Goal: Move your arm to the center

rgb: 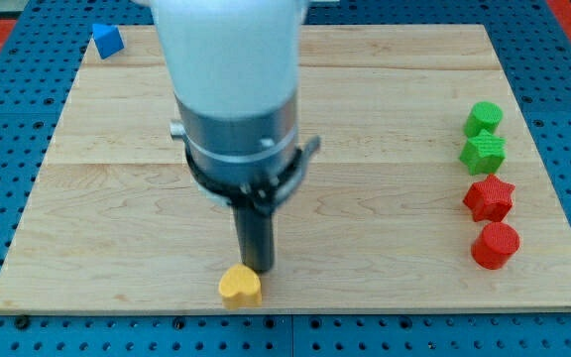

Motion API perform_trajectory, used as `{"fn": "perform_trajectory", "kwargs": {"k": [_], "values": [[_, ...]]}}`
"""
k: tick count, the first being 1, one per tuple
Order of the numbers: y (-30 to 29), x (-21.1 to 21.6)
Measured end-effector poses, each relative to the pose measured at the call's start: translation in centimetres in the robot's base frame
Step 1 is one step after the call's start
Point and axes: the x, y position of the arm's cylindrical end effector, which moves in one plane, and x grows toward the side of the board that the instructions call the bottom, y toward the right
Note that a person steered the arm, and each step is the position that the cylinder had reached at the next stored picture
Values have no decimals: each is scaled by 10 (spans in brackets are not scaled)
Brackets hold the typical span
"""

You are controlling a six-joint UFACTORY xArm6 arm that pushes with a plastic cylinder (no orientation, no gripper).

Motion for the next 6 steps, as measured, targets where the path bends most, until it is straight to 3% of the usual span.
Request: {"fn": "perform_trajectory", "kwargs": {"k": [1,2,3,5,6], "values": [[-21,29],[-18,29],[-22,-27],[90,-178],[66,-213]]}}
